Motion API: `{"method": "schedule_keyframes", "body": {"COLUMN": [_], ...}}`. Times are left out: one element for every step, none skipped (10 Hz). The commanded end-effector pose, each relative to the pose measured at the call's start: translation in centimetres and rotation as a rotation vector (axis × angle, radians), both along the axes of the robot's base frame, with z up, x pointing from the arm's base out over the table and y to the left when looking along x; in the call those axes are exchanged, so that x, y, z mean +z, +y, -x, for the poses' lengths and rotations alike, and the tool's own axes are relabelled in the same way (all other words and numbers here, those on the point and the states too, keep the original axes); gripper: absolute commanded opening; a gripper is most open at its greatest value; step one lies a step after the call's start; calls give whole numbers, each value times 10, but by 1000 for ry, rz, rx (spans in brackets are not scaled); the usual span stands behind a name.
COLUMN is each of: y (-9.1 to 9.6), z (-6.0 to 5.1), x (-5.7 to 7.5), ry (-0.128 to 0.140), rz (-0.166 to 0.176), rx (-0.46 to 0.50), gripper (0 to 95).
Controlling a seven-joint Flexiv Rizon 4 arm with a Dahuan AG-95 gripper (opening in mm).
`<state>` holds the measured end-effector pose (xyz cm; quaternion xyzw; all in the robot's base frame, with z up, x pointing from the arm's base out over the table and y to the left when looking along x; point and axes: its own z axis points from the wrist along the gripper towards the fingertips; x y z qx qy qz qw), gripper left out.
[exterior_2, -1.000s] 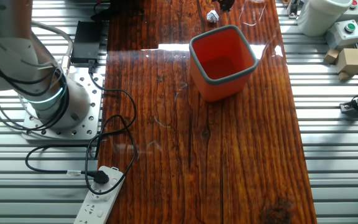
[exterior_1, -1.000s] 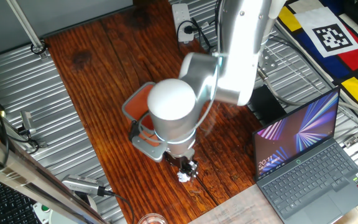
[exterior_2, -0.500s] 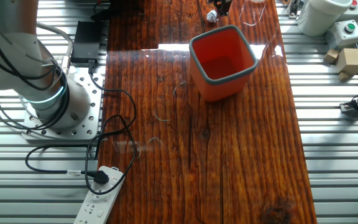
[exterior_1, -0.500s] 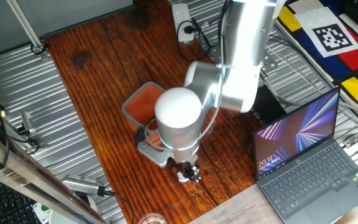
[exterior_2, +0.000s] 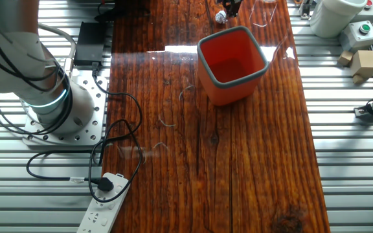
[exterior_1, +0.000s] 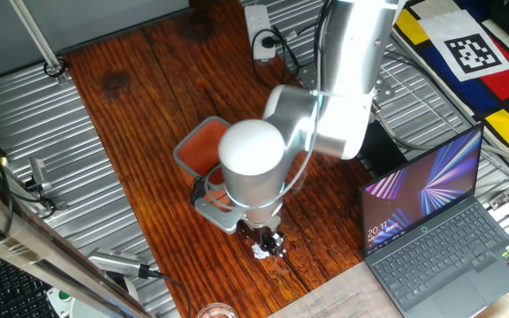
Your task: Put the garbage in the trash can
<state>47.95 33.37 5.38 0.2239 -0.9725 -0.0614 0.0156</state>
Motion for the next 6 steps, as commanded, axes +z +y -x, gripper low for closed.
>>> {"method": "schedule_keyframes", "body": {"y": [1, 1, 1, 1, 1, 1], "z": [-1, -1, -1, -1, -1, -1], "x": [-1, -1, -1, -1, -1, -2], "ry": [3, 3, 4, 0, -11, -17], "rz": [7, 11, 23, 23, 20, 18], "rx": [7, 6, -4, -6, -11, -16], "gripper": [570, 570, 570, 570, 570, 570]}}
